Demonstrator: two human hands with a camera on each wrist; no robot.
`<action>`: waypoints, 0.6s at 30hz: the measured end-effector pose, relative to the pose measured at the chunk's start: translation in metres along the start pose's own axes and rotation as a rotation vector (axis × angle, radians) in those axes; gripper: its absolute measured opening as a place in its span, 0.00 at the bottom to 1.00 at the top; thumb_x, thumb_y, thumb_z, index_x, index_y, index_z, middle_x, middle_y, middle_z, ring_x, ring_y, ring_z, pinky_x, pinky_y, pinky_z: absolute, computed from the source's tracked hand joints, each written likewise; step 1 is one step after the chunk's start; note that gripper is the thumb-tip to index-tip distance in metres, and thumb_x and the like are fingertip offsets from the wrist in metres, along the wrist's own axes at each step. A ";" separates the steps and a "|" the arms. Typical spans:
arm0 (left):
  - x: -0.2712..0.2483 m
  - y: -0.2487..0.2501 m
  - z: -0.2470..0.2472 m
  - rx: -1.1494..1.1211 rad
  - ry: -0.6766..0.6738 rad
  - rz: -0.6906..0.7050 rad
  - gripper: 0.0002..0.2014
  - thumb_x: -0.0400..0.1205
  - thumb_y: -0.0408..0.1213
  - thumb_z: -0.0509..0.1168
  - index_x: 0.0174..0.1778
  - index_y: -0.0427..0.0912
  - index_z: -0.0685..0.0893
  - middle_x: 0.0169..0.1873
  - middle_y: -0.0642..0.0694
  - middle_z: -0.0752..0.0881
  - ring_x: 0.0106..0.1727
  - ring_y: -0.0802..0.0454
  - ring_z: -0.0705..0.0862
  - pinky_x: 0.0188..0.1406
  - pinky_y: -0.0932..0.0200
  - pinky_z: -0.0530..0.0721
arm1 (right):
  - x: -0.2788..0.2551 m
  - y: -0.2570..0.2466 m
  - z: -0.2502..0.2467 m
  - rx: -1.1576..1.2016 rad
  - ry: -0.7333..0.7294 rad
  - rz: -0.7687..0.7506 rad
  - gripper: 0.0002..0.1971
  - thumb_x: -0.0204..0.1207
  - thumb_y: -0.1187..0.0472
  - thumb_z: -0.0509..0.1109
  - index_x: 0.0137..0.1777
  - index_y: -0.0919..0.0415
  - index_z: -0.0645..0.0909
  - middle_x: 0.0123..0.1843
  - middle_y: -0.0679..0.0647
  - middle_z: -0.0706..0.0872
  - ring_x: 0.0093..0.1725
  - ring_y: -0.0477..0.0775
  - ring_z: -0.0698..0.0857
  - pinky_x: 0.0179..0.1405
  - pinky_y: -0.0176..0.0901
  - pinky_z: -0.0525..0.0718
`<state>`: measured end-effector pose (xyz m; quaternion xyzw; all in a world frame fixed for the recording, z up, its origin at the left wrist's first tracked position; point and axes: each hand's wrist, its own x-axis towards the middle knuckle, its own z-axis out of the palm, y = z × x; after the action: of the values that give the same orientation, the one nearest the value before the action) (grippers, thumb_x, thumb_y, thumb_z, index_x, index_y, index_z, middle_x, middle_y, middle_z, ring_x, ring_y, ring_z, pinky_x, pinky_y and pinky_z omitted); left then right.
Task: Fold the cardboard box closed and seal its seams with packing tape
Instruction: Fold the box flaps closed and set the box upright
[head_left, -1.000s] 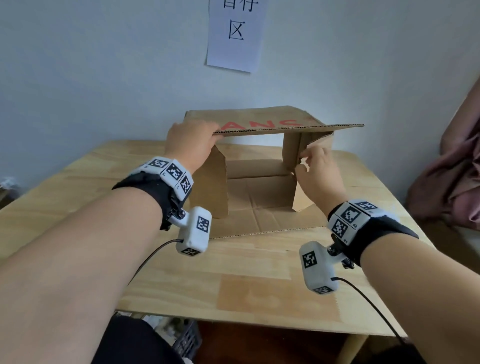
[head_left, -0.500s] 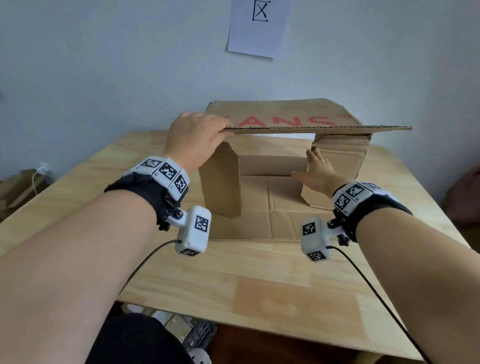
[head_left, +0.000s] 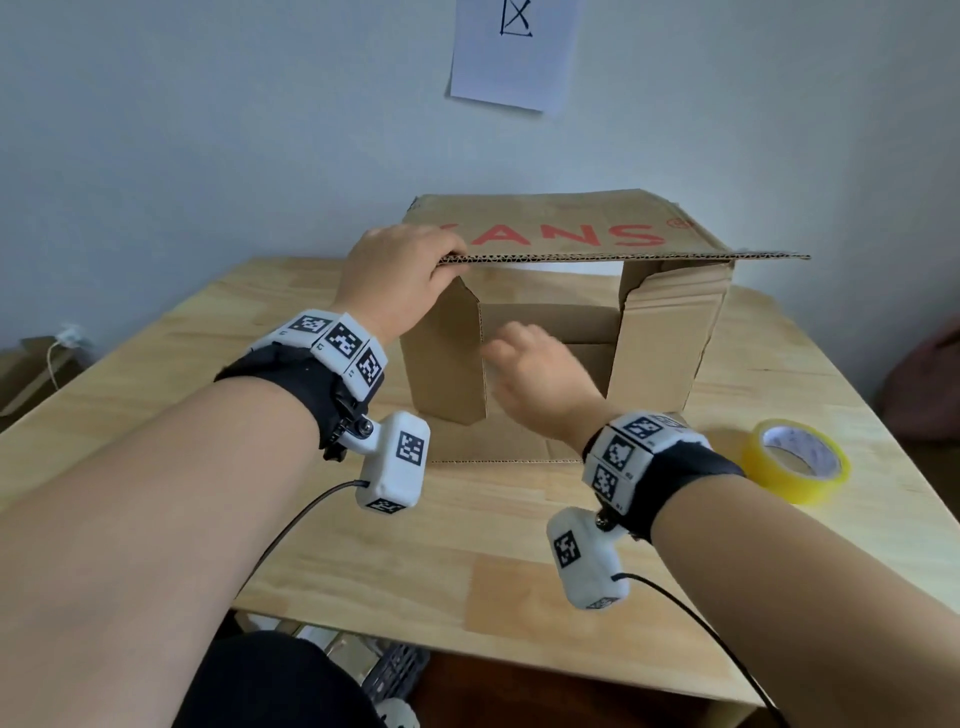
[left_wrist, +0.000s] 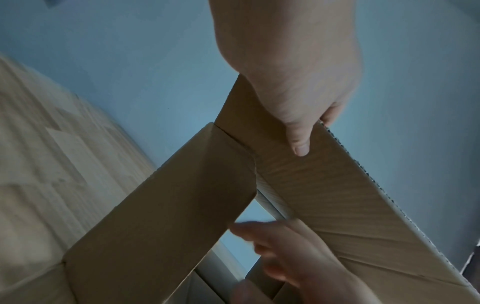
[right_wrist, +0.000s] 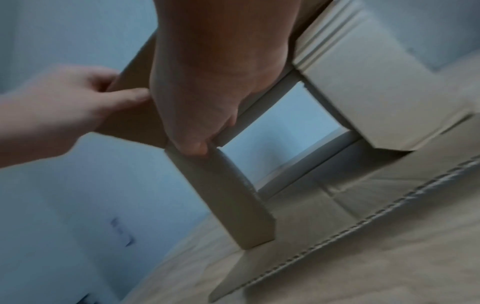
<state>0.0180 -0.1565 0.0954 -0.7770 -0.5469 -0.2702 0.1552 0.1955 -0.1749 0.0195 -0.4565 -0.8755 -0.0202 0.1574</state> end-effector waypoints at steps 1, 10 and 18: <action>0.000 0.000 -0.001 0.002 -0.007 0.001 0.14 0.84 0.47 0.61 0.60 0.46 0.85 0.54 0.46 0.88 0.56 0.41 0.83 0.57 0.48 0.74 | 0.006 -0.010 0.002 -0.076 -0.060 -0.062 0.20 0.79 0.61 0.58 0.71 0.60 0.73 0.70 0.59 0.72 0.65 0.62 0.72 0.66 0.57 0.72; -0.010 -0.001 -0.004 0.001 -0.097 0.087 0.16 0.85 0.45 0.60 0.68 0.57 0.81 0.58 0.50 0.88 0.59 0.44 0.81 0.57 0.52 0.73 | 0.045 -0.003 0.015 -0.041 -0.436 0.195 0.39 0.84 0.44 0.55 0.85 0.57 0.38 0.85 0.51 0.33 0.84 0.57 0.38 0.82 0.59 0.51; -0.032 0.007 0.033 0.229 -0.358 0.090 0.36 0.82 0.32 0.60 0.82 0.59 0.53 0.82 0.50 0.57 0.74 0.43 0.60 0.71 0.45 0.57 | 0.002 0.010 -0.001 0.028 -0.242 0.051 0.16 0.79 0.56 0.59 0.63 0.53 0.82 0.63 0.54 0.85 0.63 0.59 0.82 0.57 0.51 0.82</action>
<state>0.0240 -0.1661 0.0502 -0.8136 -0.5575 -0.0568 0.1548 0.2021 -0.1677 0.0198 -0.4754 -0.8764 0.0514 0.0574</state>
